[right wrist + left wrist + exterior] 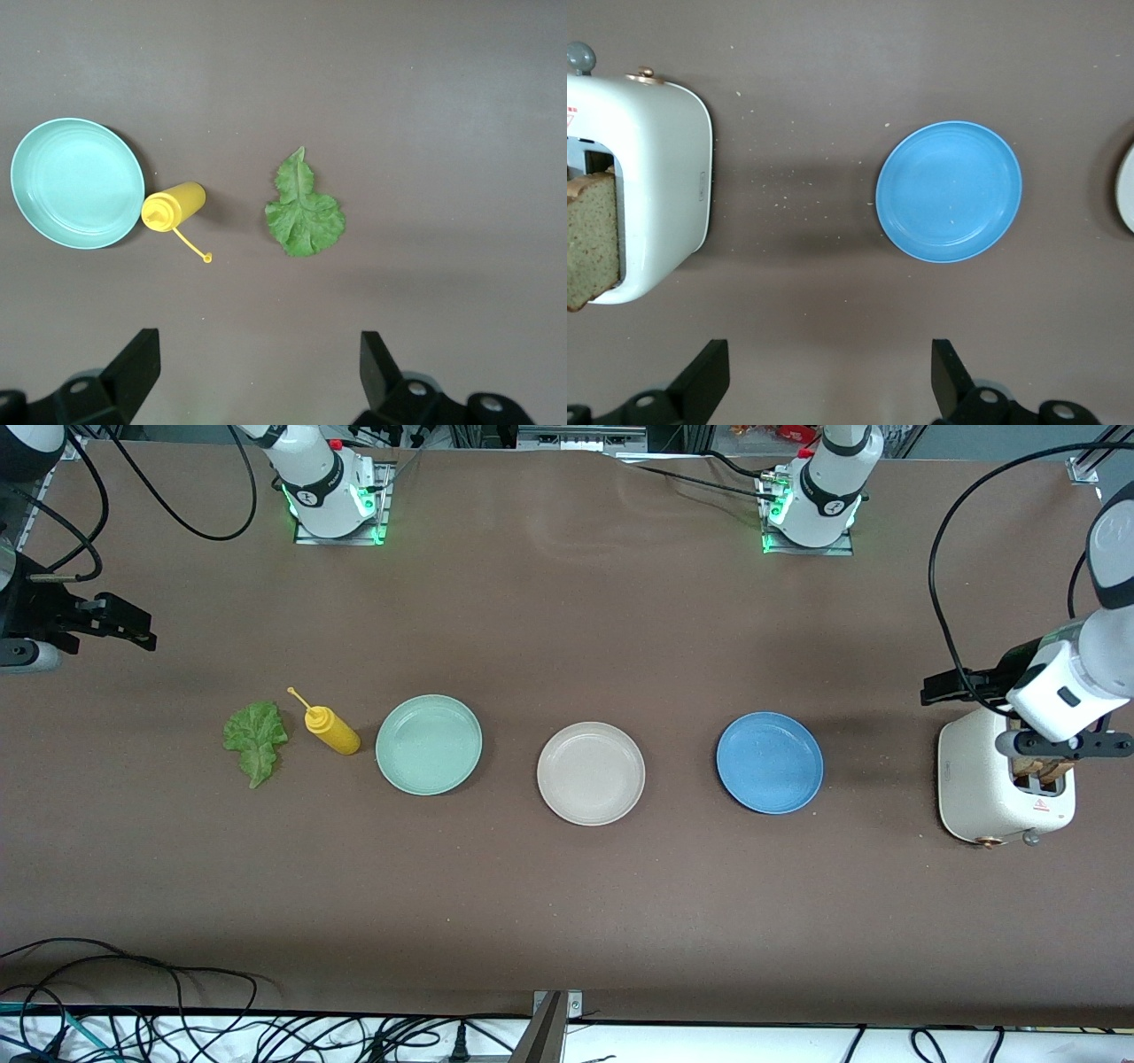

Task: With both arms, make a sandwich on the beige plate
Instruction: 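Lower the left gripper and grasp one bread slice in the toaster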

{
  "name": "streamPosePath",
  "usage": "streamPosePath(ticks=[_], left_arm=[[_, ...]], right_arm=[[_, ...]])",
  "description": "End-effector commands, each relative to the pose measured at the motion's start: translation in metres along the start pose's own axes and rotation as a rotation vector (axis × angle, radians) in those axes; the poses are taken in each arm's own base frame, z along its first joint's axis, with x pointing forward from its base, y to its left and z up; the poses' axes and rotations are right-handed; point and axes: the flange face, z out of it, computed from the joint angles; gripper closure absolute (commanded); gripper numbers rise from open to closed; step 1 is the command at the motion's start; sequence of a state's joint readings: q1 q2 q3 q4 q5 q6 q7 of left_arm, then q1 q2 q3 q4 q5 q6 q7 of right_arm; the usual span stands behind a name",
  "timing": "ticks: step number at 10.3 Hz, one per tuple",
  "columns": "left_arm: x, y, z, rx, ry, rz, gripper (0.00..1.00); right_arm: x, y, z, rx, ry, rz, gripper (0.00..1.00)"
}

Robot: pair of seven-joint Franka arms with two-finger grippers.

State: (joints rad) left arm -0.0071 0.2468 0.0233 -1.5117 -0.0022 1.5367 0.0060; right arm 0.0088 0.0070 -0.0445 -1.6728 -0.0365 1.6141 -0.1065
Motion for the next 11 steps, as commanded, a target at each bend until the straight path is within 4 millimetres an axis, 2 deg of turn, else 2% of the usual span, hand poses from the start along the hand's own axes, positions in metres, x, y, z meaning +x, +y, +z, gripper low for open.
streamPosePath(ticks=[1,2,4,9,11], left_arm=[[0.006,-0.028,-0.004,0.086,-0.002,0.028,0.00],[0.009,-0.035,0.000,0.108,-0.014,0.100,0.00],[0.015,-0.077,0.006,0.111,0.014,0.185,0.00],[0.027,-0.170,0.055,0.066,0.012,0.086,0.00],[0.028,-0.174,0.069,0.059,0.007,0.081,0.00]], right_arm=[[0.000,0.002,-0.003,-0.009,-0.009,-0.003,0.00],[0.000,0.001,-0.003,-0.010,-0.009,-0.004,0.00],[0.000,0.001,-0.003,-0.010,-0.011,-0.004,0.00],[0.000,0.001,-0.003,-0.009,-0.012,-0.004,0.00],[0.000,0.001,-0.003,-0.009,-0.012,-0.004,0.00]])
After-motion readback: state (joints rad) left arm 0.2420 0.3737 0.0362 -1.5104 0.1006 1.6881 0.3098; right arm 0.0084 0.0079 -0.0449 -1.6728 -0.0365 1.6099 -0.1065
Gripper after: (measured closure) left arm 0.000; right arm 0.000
